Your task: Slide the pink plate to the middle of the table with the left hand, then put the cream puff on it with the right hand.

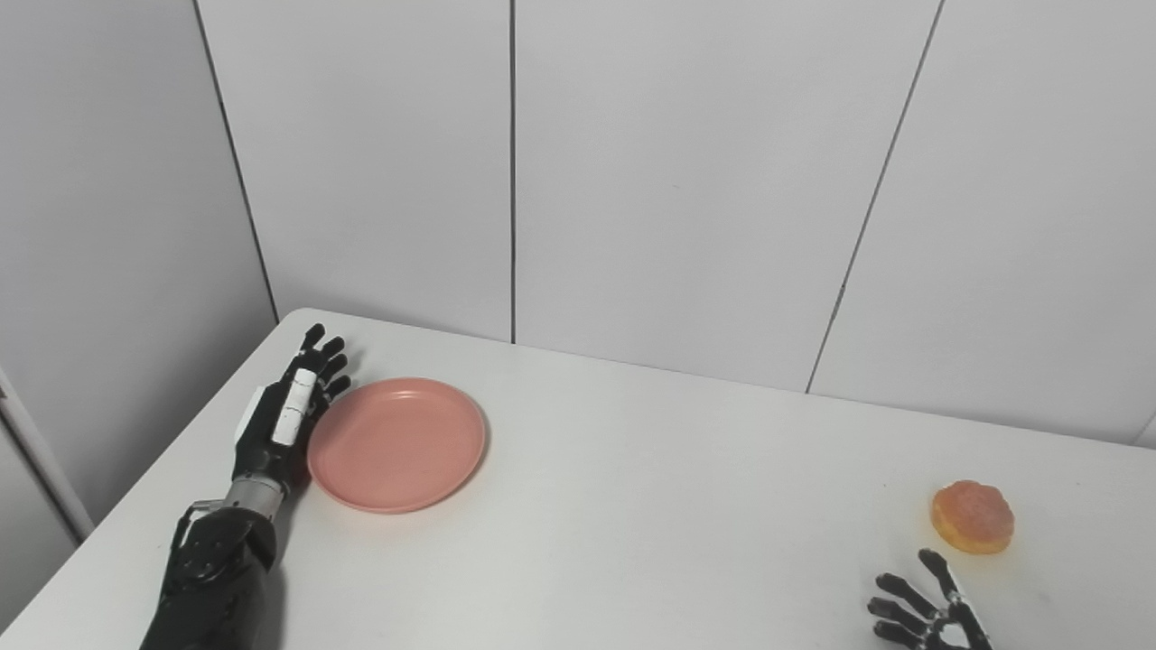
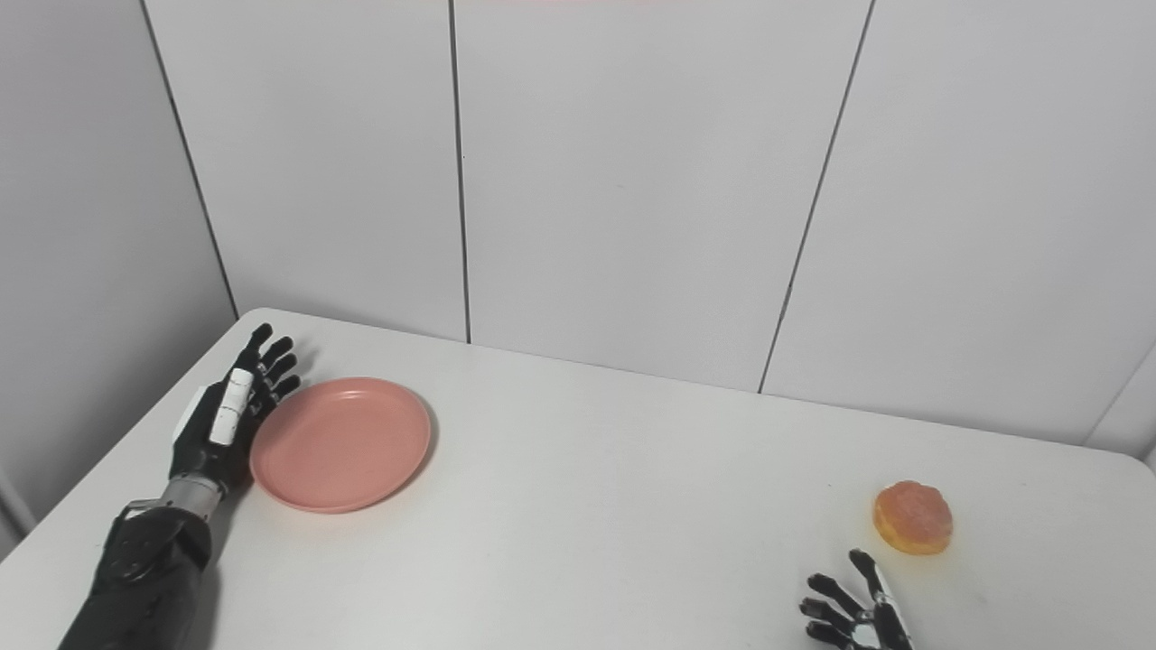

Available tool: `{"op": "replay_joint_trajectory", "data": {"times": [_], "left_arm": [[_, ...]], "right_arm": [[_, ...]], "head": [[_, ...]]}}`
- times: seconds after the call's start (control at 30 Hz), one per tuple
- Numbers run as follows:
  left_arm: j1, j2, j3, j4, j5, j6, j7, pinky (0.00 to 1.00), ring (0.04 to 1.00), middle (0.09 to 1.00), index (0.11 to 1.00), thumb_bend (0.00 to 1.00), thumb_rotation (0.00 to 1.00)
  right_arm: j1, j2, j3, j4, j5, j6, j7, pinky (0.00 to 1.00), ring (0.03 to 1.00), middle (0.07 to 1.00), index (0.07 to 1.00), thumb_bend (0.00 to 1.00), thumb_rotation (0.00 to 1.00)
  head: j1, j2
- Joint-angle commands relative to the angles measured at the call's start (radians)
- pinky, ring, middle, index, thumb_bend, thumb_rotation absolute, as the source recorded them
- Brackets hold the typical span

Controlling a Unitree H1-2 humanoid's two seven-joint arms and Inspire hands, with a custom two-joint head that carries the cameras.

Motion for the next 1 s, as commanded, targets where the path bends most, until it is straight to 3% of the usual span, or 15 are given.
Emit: {"op": "replay_joint_trajectory", "data": {"times": [0.0,0.27,0.47,0.97], "left_arm": [[0.035,-0.035,-0.016,-0.005,0.014,0.019,0.018,0.9,0.951,0.947,0.998,0.93,0.82],[0.068,-0.056,-0.036,-0.106,0.028,0.089,0.043,0.91,0.947,0.929,0.983,0.9,0.82],[0.071,-0.061,-0.045,-0.117,0.026,0.101,0.04,0.93,0.959,0.928,0.982,0.93,0.8],[0.09,-0.127,-0.082,-0.239,0.031,0.201,0.061,0.91,0.931,0.901,0.971,0.95,0.76]], "right_arm": [[0.051,0.004,0.023,0.018,-0.017,0.052,0.012,0.7,0.741,0.792,0.945,0.84,1.0],[0.054,0.005,0.033,0.003,-0.019,0.06,0.005,0.7,0.74,0.791,0.945,0.85,1.0],[0.054,-0.001,0.037,0.003,-0.015,0.059,0.006,0.7,0.737,0.793,0.948,0.85,1.0],[0.055,0.002,0.057,-0.014,-0.045,0.061,-0.011,0.7,0.729,0.785,0.948,0.86,1.0]], "head": [[-0.001,0.001],[-0.004,0.005],[-0.006,0.007],[-0.05,0.023]]}}
